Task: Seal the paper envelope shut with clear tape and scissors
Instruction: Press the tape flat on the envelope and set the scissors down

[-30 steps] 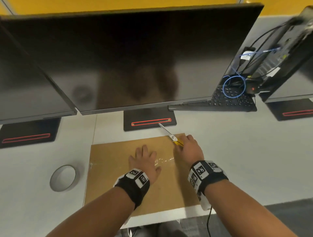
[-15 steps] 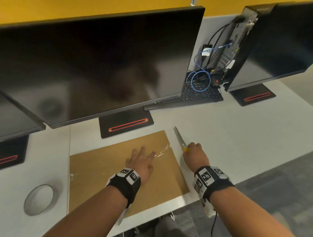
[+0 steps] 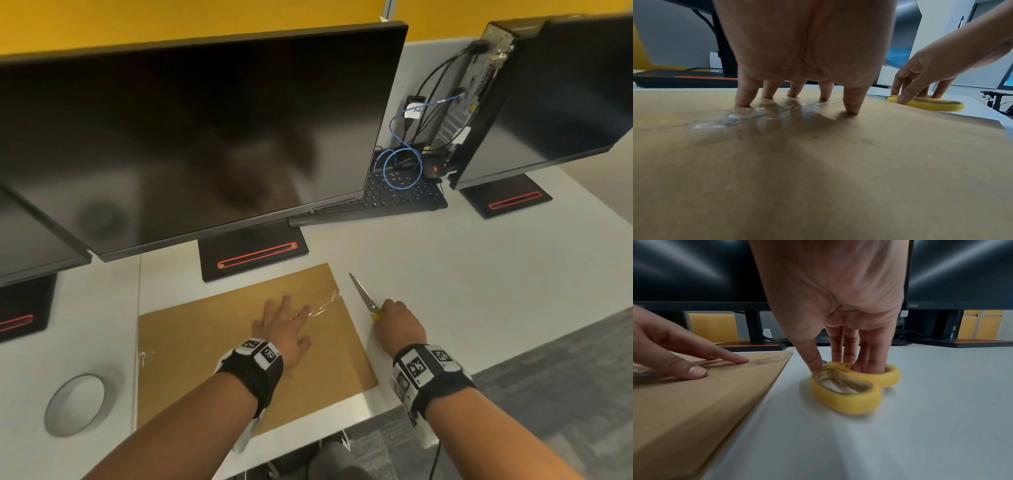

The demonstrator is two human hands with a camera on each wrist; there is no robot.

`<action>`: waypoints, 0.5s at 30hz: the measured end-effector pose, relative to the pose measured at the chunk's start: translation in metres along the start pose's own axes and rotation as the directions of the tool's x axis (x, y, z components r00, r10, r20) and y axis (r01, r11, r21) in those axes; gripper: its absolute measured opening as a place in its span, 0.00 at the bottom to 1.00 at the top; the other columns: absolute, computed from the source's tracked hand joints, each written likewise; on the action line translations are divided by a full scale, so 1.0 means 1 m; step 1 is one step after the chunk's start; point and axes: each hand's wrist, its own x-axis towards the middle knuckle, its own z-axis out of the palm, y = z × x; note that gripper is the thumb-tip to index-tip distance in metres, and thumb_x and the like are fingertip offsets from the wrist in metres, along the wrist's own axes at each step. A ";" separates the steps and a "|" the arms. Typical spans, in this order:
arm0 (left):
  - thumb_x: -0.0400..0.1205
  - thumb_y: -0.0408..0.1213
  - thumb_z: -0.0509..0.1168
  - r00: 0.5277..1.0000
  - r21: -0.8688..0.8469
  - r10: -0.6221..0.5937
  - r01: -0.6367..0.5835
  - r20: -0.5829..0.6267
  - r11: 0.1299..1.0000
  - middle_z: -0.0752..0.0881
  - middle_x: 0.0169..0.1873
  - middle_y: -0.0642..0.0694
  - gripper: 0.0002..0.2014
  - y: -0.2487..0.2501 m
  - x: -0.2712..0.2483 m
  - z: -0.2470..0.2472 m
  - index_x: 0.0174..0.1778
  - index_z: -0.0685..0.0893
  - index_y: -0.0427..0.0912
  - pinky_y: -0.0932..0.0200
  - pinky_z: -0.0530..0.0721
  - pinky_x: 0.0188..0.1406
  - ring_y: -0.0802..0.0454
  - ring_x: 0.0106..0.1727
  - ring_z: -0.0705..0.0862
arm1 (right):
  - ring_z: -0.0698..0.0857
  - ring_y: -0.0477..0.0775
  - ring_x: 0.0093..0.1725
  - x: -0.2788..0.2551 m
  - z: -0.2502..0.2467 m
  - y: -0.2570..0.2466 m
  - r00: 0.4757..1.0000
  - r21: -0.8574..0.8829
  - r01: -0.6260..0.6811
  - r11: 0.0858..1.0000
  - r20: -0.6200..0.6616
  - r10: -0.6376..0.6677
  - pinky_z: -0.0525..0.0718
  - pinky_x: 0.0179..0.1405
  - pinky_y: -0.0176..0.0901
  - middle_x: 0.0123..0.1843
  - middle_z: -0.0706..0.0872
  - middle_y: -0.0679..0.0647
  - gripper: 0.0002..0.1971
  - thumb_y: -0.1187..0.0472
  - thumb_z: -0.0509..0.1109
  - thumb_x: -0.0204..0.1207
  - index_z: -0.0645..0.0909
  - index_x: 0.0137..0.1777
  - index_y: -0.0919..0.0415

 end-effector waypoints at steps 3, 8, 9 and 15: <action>0.83 0.58 0.54 1.000 -0.011 0.001 -0.001 0.006 1.000 0.35 0.84 0.49 0.33 0.001 -0.001 -0.002 0.82 0.46 0.66 0.30 0.51 0.79 0.36 0.84 0.36 | 0.84 0.59 0.56 0.001 -0.005 -0.001 1.000 -0.078 0.008 0.997 0.013 -0.007 0.77 0.45 0.45 0.58 0.82 0.57 0.12 0.60 0.57 0.81 0.75 0.61 0.60; 0.84 0.58 0.54 1.000 -0.003 0.002 -0.002 0.006 1.000 0.36 0.84 0.48 0.33 0.002 -0.002 -0.003 0.82 0.46 0.66 0.31 0.51 0.79 0.36 0.84 0.37 | 0.85 0.57 0.55 0.002 -0.012 -0.003 0.999 -0.155 0.035 0.987 0.032 -0.030 0.75 0.42 0.42 0.57 0.85 0.56 0.12 0.58 0.59 0.80 0.78 0.59 0.60; 0.84 0.58 0.54 1.000 0.003 0.003 -0.003 0.008 1.000 0.36 0.84 0.48 0.33 0.002 -0.002 -0.005 0.82 0.46 0.66 0.31 0.51 0.79 0.36 0.84 0.37 | 0.85 0.57 0.56 0.002 -0.013 -0.005 0.999 -0.155 0.036 0.987 0.035 -0.031 0.76 0.43 0.42 0.57 0.84 0.56 0.12 0.58 0.59 0.80 0.78 0.59 0.60; 0.84 0.58 0.53 1.000 -0.004 0.028 -0.028 -0.010 1.000 0.39 0.85 0.47 0.32 -0.002 -0.007 -0.019 0.82 0.47 0.64 0.35 0.56 0.81 0.37 0.85 0.43 | 0.84 0.57 0.56 0.004 -0.020 -0.013 0.999 -0.167 0.027 0.986 0.050 -0.019 0.80 0.46 0.46 0.61 0.78 0.56 0.18 0.51 0.60 0.79 0.75 0.64 0.60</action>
